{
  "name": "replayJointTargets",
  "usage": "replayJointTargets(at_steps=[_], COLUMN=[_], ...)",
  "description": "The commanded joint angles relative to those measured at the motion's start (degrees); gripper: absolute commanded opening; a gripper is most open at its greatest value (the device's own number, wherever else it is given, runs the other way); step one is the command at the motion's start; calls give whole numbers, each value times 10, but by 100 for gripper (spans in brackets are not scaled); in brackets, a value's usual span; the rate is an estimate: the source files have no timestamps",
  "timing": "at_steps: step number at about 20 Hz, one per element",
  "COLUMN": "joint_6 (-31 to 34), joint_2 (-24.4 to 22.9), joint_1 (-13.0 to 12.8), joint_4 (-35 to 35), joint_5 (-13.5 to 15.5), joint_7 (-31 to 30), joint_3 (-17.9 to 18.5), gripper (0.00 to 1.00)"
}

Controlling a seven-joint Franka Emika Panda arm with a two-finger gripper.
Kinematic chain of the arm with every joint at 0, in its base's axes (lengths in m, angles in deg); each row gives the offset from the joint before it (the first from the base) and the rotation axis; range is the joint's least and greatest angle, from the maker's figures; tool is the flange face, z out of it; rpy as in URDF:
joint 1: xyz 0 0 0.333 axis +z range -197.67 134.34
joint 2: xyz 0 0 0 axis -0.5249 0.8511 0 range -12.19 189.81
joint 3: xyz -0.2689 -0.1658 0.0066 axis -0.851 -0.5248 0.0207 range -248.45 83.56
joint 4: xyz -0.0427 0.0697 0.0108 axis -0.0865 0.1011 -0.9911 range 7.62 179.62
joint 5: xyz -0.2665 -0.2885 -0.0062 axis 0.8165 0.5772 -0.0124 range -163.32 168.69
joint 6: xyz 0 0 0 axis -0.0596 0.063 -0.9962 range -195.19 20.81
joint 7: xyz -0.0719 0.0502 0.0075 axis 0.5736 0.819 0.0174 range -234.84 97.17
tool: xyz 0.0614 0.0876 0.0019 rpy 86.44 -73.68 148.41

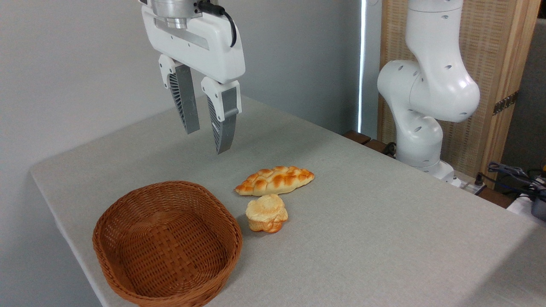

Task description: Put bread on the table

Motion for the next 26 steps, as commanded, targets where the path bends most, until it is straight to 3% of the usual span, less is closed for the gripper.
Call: replayJointTargets(at_steps=[1,15,18,26], joint_6=[33,47,48,48], joint_2=[16,19,19,20], joint_1=[-15,-13,-13,-13], joint_4=[-29,-29,-29,-30], joint_5=[-6,-8,-41,-42], joint_7=[-1,24,24,24], joint_3=[17,17,13,12], gripper=[100,100,100,100])
